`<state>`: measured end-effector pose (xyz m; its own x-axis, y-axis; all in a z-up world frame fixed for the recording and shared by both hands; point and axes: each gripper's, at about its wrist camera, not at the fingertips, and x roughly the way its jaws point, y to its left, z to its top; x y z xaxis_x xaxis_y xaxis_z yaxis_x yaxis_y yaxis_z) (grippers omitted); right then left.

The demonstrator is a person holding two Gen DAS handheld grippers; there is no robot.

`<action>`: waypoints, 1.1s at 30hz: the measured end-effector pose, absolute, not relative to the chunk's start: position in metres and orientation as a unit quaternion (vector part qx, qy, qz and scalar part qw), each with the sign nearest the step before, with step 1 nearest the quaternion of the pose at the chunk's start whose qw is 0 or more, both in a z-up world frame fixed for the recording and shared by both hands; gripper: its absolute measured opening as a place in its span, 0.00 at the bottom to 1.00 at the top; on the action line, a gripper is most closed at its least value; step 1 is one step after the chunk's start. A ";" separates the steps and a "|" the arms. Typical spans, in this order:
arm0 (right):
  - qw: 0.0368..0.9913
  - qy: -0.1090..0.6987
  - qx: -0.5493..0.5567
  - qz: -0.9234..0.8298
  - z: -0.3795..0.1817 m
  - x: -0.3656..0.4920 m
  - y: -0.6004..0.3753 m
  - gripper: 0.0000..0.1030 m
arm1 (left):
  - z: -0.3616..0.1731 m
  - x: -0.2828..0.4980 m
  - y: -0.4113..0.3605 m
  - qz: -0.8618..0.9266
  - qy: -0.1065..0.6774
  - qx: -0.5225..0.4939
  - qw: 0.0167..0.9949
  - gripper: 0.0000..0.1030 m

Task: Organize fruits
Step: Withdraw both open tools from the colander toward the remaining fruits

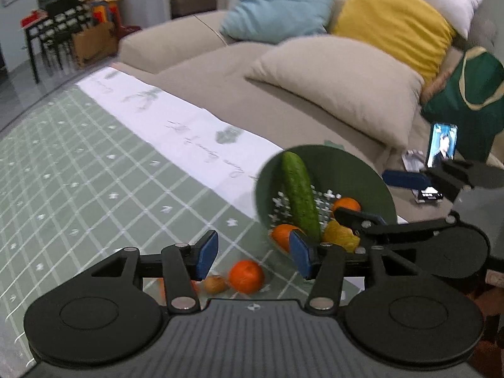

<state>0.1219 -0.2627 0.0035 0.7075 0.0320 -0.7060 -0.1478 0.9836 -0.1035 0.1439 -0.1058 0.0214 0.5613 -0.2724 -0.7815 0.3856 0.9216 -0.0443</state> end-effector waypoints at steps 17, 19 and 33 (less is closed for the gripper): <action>0.915 0.394 0.039 0.082 -0.020 0.063 -0.183 0.65 | -0.008 0.092 -0.001 -0.093 0.431 0.002 0.898 0.60; 0.913 0.398 0.031 0.088 -0.028 0.060 -0.175 0.65 | -0.017 0.090 0.009 -0.081 0.439 -0.008 0.895 0.60; 0.907 0.408 -0.001 0.108 -0.063 0.072 -0.154 0.48 | -0.053 0.100 0.029 -0.068 0.458 -0.043 0.885 0.60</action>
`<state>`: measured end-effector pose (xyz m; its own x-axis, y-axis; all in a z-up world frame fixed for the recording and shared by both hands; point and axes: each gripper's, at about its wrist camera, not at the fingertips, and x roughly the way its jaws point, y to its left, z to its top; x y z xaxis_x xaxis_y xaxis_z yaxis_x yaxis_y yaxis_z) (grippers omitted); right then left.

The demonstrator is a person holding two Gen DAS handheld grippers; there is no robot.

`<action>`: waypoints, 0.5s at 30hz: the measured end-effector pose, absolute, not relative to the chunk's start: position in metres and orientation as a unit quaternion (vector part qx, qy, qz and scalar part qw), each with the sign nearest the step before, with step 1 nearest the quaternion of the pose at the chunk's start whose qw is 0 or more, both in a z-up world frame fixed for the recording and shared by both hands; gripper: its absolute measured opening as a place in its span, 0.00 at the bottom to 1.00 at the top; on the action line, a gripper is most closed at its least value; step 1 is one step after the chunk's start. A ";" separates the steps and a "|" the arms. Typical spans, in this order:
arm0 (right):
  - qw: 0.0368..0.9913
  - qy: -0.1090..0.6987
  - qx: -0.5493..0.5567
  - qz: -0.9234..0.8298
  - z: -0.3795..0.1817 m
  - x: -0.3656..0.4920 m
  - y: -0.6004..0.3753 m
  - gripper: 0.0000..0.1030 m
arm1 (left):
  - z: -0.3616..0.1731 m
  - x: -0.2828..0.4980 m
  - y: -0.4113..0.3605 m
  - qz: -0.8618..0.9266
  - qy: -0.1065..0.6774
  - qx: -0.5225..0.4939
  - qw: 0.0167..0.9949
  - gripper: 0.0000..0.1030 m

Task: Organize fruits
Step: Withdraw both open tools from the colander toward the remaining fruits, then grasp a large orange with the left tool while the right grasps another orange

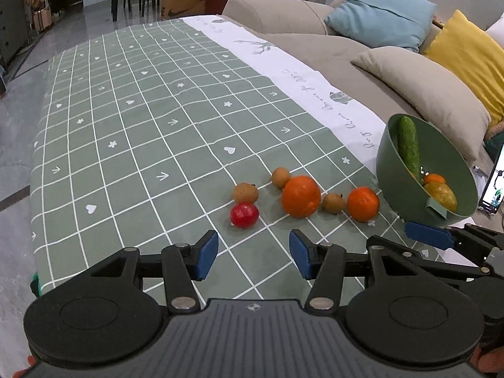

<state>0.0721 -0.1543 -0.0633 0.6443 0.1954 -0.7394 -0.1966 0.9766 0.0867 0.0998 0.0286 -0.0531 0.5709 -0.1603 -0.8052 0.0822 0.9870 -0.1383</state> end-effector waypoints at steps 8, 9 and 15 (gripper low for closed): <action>0.904 0.418 -0.008 0.084 -0.081 0.092 -0.150 0.39 | -0.070 0.118 0.030 -0.065 0.465 -0.062 0.881 0.60; 0.905 0.419 -0.003 0.077 -0.083 0.094 -0.151 0.39 | -0.072 0.121 0.029 -0.065 0.466 -0.063 0.880 0.60; 0.911 0.410 0.032 0.039 -0.092 0.106 -0.159 0.39 | -0.075 0.135 0.014 -0.094 0.456 -0.056 0.883 0.60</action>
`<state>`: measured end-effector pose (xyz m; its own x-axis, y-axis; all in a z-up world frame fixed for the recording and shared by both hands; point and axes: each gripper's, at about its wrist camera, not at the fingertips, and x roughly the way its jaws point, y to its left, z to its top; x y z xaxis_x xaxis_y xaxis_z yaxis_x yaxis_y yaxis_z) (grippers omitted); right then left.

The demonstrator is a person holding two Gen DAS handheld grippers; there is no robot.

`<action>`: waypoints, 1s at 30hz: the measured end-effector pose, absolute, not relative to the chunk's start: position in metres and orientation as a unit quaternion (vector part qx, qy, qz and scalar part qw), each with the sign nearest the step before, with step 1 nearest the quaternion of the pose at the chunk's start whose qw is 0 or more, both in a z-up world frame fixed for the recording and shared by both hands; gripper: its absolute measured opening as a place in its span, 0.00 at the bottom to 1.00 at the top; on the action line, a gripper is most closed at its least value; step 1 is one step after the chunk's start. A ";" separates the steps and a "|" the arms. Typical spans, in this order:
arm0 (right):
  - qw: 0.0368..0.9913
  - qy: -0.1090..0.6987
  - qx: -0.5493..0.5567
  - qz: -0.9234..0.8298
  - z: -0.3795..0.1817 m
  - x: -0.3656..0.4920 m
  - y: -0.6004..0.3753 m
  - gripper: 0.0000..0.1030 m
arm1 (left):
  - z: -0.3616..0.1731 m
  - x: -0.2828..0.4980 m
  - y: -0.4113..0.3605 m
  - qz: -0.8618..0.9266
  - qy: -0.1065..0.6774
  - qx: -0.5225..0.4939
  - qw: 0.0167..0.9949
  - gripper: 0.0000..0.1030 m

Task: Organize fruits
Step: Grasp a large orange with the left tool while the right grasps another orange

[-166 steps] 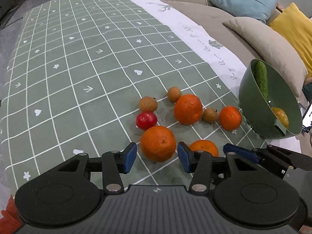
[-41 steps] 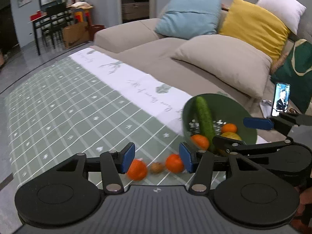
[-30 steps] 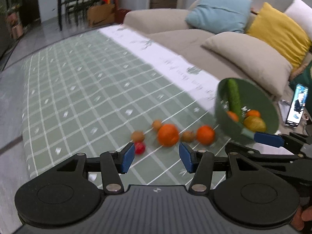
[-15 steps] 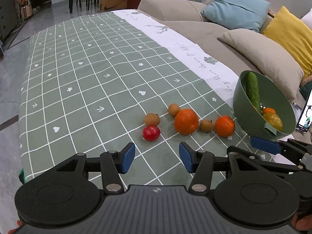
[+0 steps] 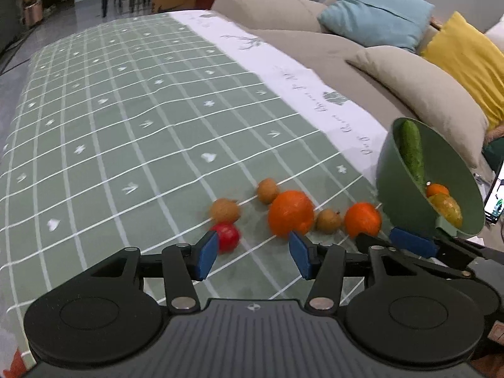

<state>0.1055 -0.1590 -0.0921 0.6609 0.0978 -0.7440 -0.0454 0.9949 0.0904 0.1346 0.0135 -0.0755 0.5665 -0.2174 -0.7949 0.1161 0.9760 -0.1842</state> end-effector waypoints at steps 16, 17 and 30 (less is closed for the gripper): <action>0.910 0.400 0.102 -0.030 -0.109 0.113 -0.165 0.41 | -0.099 0.170 -0.007 -0.114 0.482 -0.087 0.864 0.58; 0.909 0.400 0.109 -0.032 -0.111 0.115 -0.167 0.42 | -0.101 0.171 -0.007 -0.115 0.484 -0.091 0.863 0.58; 0.906 0.401 0.139 0.001 -0.122 0.130 -0.174 0.40 | -0.112 0.184 -0.006 -0.120 0.500 -0.135 0.847 0.49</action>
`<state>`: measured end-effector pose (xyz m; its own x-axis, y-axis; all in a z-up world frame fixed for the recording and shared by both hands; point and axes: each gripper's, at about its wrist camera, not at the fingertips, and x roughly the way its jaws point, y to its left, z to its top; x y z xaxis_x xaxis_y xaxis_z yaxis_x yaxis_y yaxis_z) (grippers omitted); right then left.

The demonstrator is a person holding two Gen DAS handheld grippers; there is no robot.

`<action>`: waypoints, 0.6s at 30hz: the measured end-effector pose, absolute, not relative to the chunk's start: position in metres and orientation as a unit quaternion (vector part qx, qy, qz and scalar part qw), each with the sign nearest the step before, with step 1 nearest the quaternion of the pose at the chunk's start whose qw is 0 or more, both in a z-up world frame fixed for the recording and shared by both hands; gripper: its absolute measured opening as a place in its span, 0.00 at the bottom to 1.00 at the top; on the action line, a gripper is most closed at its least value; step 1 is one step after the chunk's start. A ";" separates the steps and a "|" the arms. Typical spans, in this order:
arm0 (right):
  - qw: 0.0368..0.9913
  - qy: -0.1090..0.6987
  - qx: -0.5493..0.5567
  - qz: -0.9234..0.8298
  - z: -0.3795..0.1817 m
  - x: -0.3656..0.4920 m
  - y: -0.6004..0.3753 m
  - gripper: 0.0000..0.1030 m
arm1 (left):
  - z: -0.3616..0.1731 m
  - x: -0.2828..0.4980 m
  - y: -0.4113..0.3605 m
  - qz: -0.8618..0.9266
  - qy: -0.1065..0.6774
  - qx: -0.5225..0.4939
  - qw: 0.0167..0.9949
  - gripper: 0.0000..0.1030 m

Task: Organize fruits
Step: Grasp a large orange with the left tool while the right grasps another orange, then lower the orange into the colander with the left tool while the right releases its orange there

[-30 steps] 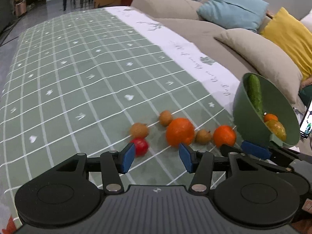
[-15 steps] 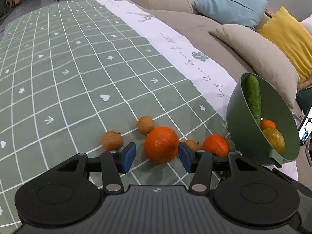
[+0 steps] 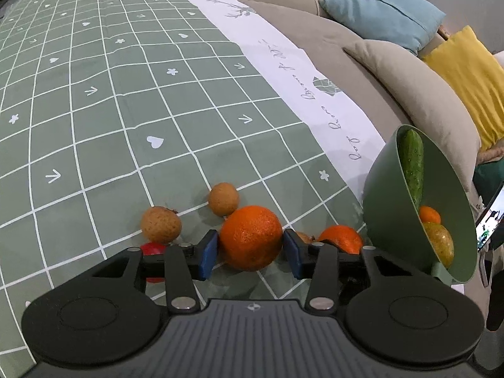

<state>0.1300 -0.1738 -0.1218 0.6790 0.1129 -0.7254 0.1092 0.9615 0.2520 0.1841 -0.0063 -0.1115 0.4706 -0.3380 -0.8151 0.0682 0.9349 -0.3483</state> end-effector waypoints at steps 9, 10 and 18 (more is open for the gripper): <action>0.903 0.410 0.125 0.018 -0.115 0.130 -0.174 0.37 | -0.099 0.173 -0.004 -0.112 0.493 -0.128 0.853 0.46; 0.903 0.412 0.119 0.021 -0.113 0.128 -0.173 0.37 | -0.096 0.171 -0.003 -0.111 0.492 -0.127 0.854 0.46; 0.902 0.419 0.086 0.061 -0.088 0.107 -0.164 0.37 | -0.065 0.143 0.005 -0.104 0.481 -0.123 0.862 0.46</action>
